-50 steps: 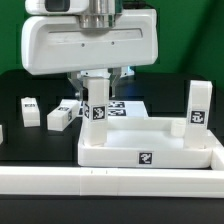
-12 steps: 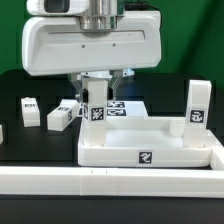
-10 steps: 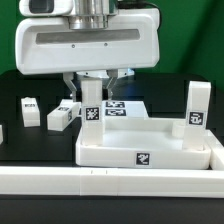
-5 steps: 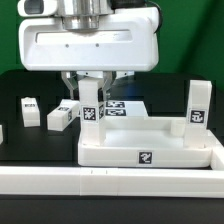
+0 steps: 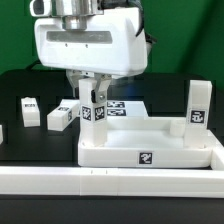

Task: Assemble desk

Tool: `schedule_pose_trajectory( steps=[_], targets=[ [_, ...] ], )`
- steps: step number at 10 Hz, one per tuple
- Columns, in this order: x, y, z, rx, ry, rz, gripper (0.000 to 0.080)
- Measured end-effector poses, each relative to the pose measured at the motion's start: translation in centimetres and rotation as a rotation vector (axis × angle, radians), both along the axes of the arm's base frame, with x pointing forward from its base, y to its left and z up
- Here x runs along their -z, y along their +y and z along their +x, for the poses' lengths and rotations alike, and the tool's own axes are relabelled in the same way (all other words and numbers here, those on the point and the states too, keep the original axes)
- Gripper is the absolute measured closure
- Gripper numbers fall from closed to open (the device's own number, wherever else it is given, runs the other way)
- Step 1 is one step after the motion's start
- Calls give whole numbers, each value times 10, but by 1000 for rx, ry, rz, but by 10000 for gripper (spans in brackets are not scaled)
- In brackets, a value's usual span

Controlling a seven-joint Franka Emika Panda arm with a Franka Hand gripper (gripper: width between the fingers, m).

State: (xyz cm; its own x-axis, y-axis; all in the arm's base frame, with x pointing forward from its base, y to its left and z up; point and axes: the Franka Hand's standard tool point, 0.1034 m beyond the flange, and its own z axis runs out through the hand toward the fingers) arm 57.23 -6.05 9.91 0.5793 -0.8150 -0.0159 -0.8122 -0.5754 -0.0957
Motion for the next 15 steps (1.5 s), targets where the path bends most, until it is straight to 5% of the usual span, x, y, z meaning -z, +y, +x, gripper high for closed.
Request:
schedule_pose_trajectory(
  steps=[5, 6, 7, 8, 15],
  targets=[
    [0, 0, 0, 173, 8, 25, 509],
    [0, 1, 0, 136, 6, 23, 273],
    [0, 1, 0, 94, 3, 20, 273],
    [0, 2, 0, 14, -3, 15, 177],
    [-1, 6, 0, -752, -35, -38, 150]
  ],
)
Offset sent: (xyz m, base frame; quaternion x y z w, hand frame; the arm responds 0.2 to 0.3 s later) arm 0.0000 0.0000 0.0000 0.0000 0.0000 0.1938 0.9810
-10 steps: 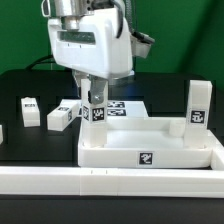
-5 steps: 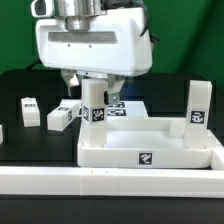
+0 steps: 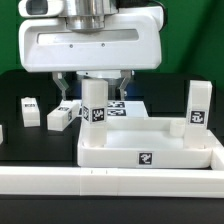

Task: Assemble desk

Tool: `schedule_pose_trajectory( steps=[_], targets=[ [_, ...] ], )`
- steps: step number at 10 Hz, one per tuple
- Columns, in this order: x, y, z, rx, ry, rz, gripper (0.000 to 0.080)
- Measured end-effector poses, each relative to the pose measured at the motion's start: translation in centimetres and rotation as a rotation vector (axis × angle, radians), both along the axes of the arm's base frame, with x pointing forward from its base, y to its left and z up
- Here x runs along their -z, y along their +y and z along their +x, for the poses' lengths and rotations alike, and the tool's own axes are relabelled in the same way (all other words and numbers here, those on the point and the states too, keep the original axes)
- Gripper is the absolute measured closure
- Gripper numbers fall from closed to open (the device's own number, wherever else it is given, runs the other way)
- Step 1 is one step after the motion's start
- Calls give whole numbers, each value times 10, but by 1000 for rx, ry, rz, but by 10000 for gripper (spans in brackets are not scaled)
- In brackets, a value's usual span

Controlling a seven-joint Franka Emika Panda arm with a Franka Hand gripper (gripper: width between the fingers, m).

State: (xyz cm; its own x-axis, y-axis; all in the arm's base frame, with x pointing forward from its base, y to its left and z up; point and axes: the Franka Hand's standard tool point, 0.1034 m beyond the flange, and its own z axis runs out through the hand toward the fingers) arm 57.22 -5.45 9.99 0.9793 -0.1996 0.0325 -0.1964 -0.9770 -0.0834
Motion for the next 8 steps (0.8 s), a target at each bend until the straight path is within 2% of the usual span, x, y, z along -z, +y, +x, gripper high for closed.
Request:
schedule_pose_trajectory(
  steps=[3, 4, 6, 8],
  targets=[
    [0, 0, 0, -271, -14, -26, 150],
    [0, -1, 1, -394, -16, -48, 150],
    [0, 0, 1, -458, -20, -57, 150],
    [0, -1, 1, -457, -19, -57, 417]
  ],
)
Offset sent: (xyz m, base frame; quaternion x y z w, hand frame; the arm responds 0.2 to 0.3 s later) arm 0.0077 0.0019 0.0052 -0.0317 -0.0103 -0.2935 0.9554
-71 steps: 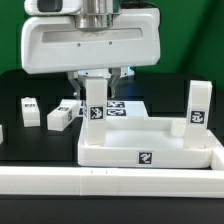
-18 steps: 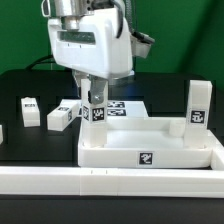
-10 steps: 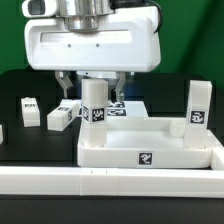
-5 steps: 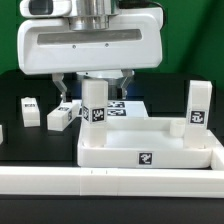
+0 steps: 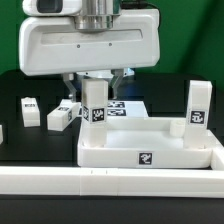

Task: Assemble desk

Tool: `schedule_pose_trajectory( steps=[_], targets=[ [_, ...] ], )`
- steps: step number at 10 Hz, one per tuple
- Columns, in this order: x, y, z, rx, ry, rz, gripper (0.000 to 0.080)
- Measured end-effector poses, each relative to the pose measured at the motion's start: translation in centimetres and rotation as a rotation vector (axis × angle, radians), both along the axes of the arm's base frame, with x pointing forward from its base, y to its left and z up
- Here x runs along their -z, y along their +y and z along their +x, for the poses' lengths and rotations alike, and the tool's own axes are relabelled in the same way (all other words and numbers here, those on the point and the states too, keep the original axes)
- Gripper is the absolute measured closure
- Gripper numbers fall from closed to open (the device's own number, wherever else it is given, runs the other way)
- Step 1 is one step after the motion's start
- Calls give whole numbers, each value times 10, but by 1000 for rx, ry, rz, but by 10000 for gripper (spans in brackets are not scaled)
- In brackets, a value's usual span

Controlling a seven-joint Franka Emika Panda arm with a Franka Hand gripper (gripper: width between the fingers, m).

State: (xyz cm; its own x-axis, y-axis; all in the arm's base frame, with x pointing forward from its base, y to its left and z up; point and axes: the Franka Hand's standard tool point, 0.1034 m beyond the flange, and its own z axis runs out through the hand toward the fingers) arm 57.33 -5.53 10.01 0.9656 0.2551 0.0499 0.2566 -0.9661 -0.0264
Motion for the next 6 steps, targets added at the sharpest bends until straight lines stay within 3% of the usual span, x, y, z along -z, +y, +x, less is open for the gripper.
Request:
schedule_pose_trajectory(
  steps=[1, 6],
  targets=[
    [0, 0, 0, 0, 0, 0, 511],
    [0, -4, -1, 211, 8, 14, 511]
  ],
)
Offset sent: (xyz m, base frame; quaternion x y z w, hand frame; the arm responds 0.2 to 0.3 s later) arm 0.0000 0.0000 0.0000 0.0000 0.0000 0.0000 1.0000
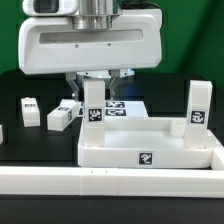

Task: Assemble desk

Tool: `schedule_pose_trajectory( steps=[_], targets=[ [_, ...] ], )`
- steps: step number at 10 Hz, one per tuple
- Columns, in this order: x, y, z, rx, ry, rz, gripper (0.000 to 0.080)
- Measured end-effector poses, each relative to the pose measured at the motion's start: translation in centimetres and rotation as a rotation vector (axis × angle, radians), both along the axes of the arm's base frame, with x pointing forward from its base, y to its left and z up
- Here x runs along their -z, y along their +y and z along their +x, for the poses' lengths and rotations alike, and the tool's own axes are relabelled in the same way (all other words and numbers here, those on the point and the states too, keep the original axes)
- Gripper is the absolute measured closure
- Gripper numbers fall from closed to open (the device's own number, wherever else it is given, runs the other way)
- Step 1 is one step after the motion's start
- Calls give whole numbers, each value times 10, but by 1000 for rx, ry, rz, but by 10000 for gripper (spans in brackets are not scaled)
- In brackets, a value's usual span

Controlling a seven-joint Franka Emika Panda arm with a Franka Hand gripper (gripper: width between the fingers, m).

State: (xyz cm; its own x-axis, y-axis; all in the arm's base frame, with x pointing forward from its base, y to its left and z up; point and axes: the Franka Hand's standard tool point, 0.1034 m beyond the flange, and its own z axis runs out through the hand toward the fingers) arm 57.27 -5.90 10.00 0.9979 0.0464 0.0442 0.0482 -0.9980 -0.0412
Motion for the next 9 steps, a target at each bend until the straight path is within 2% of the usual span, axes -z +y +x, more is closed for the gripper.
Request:
schedule_pose_trajectory(
  steps=[6, 9],
  targets=[
    [0, -10, 0, 510, 12, 14, 509],
    [0, -22, -4, 732, 26, 16, 504]
  ],
)
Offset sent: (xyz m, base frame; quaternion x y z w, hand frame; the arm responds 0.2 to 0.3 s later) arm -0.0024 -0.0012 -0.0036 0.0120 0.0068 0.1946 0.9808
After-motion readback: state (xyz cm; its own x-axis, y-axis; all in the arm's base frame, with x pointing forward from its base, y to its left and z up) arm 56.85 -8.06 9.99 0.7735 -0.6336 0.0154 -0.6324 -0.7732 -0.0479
